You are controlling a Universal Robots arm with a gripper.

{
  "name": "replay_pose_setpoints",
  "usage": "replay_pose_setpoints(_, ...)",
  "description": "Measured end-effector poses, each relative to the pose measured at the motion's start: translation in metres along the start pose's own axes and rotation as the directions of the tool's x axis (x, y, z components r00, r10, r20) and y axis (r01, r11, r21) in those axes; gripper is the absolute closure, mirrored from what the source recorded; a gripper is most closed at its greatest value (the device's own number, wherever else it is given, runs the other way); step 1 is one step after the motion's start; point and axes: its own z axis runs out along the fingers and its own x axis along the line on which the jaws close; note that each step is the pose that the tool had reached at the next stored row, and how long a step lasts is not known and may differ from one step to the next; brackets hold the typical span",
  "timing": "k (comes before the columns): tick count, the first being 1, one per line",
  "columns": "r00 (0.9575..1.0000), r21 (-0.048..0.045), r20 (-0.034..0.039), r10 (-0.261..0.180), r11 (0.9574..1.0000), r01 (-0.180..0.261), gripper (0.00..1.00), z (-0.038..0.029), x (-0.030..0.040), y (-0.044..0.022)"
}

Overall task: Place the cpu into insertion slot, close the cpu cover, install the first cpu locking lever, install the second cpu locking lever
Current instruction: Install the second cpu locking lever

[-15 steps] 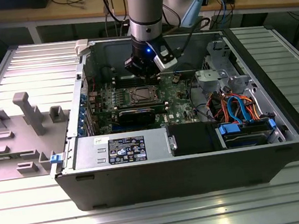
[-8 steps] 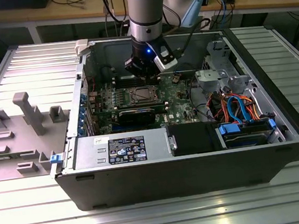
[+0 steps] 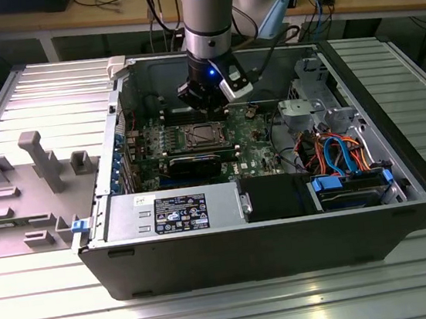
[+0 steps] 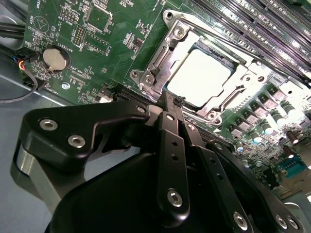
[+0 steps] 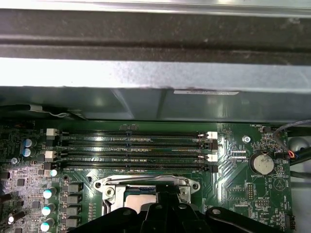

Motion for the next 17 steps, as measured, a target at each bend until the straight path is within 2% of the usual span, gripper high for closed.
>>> replay_pose_setpoints(9, 1.0000, 0.0000, 0.0000, 0.000, 1.0000, 0.000, 0.89, -0.0018, 0.0000, 0.0002)
replay_pose_setpoints(17, 1.0000, -0.0001, 0.0000, 0.000, 1.0000, 0.000, 0.89, -0.0021, 0.0000, -0.0026)
